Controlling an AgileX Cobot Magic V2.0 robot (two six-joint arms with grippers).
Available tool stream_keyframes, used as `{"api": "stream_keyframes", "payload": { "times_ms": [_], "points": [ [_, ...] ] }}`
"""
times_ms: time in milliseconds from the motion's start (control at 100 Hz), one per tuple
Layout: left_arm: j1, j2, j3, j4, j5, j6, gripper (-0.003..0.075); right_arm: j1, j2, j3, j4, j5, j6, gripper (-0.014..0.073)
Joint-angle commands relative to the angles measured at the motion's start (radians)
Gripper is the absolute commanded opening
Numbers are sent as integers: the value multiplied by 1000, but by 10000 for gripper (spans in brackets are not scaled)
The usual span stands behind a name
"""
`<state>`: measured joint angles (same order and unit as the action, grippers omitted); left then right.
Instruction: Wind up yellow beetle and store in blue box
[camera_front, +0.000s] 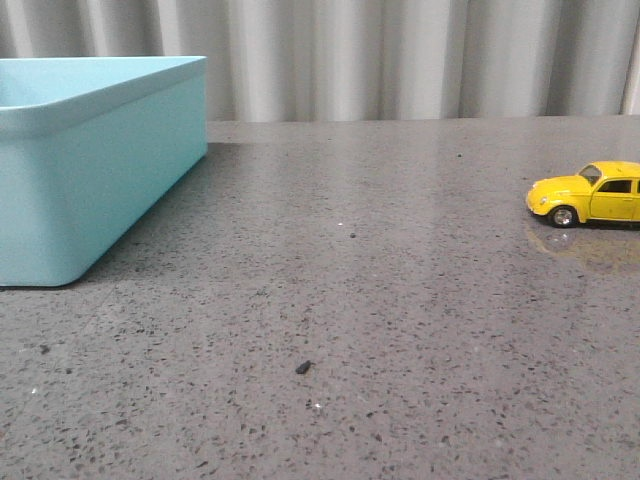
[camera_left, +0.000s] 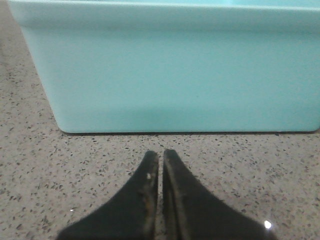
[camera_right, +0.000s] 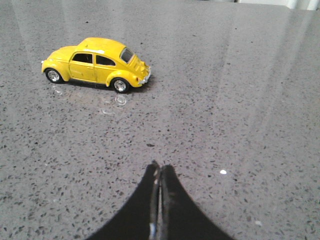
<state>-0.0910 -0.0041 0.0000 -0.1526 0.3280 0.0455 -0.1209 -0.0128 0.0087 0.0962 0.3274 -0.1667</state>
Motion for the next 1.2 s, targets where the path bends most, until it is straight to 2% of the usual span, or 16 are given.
{"api": "stream_keyframes", "payload": {
  "times_ms": [0,680,960,1190],
  "points": [
    [4,-31,24,-13,-51,-2,-21,-6,-16,26,-6,-16,-1,-69],
    [4,-31,24,-13,-51,-2,-21,-6,-16,26,-6,-16,-1,-69],
    [4,-31,26,-13,-51,-2,-21,69,-16,26,-6,-16,-1,-69],
    [4,-31,26,-13,-51,-2,-21,71,-16,26,-6,-16,-1,-69]
  ]
}}
